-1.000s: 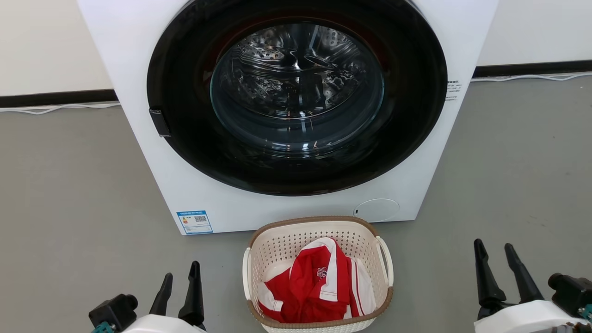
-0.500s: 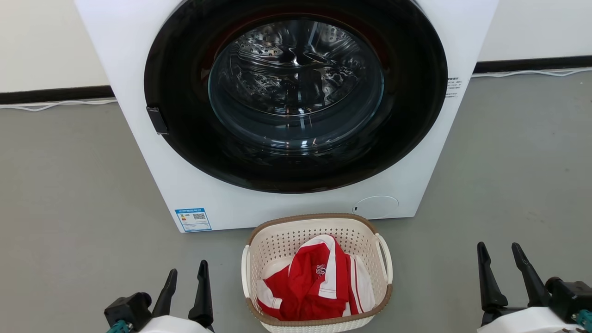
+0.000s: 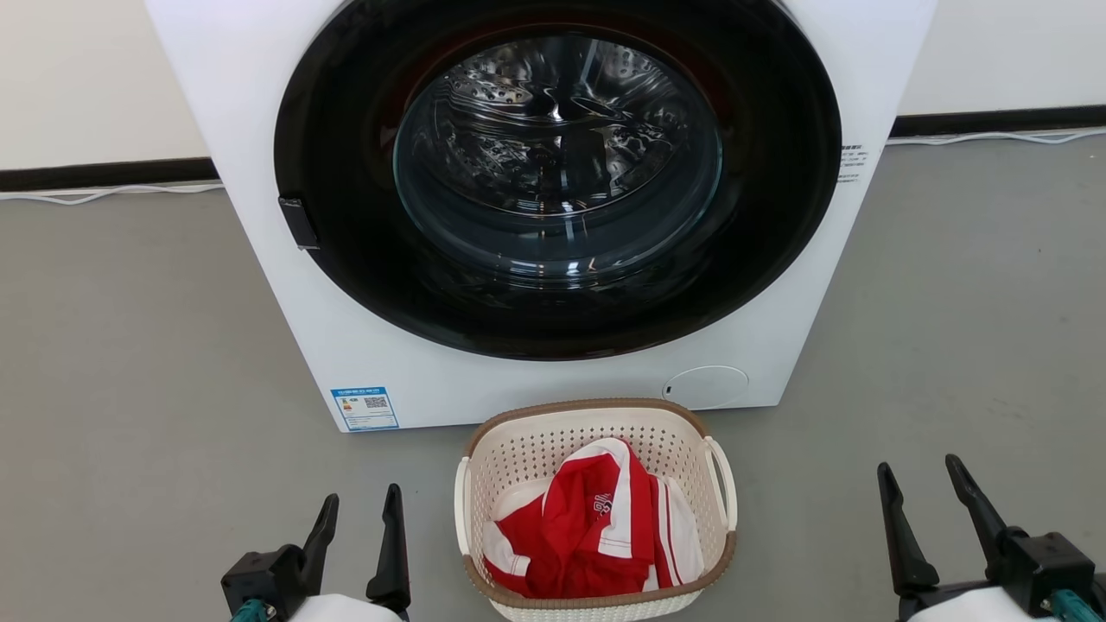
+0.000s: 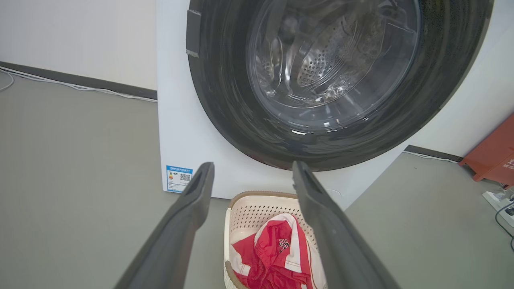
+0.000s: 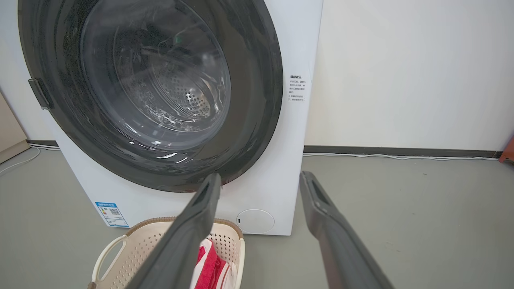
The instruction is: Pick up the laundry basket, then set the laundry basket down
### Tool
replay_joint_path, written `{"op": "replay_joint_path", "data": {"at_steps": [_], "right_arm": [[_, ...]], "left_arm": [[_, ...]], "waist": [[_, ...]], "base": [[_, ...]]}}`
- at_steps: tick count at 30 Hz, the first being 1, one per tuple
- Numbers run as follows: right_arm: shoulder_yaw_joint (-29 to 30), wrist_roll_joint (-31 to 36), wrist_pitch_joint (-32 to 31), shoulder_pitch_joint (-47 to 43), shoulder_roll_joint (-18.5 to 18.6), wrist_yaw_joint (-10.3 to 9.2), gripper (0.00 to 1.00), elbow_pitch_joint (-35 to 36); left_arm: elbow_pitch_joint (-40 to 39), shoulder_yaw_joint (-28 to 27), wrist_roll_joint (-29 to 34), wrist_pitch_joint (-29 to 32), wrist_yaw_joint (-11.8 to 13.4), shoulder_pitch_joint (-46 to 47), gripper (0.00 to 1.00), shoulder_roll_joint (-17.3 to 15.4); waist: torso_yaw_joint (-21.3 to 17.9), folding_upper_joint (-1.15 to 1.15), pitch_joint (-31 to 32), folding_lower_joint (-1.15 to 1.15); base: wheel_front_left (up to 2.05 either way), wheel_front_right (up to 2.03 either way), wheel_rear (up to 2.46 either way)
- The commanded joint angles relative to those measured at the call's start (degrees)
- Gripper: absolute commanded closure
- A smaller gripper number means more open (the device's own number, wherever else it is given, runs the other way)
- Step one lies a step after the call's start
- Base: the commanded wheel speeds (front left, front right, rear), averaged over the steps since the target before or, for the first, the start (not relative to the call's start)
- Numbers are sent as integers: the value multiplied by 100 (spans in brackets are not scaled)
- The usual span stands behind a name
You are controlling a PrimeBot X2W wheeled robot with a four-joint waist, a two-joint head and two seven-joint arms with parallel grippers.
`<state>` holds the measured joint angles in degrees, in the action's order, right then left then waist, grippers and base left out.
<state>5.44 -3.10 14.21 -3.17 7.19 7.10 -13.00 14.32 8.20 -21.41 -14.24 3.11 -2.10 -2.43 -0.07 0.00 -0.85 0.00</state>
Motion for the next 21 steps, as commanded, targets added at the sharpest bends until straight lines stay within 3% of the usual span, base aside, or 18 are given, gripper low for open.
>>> {"op": "replay_joint_path", "data": {"at_steps": [1, 21], "right_arm": [[-142, 50, 79, 65, 125, 39, 0, 162], [-149, -4, 79, 58, 126, 39, 0, 120]], "left_arm": [[-167, -149, 42, -75, 66, 64, 0, -44], [-114, -201, 44, -75, 49, 48, 0, -44]], "waist": [[15, 0, 0, 0], [18, 0, 25, 0]], "base": [[0, 0, 0], [0, 0, 0]]}}
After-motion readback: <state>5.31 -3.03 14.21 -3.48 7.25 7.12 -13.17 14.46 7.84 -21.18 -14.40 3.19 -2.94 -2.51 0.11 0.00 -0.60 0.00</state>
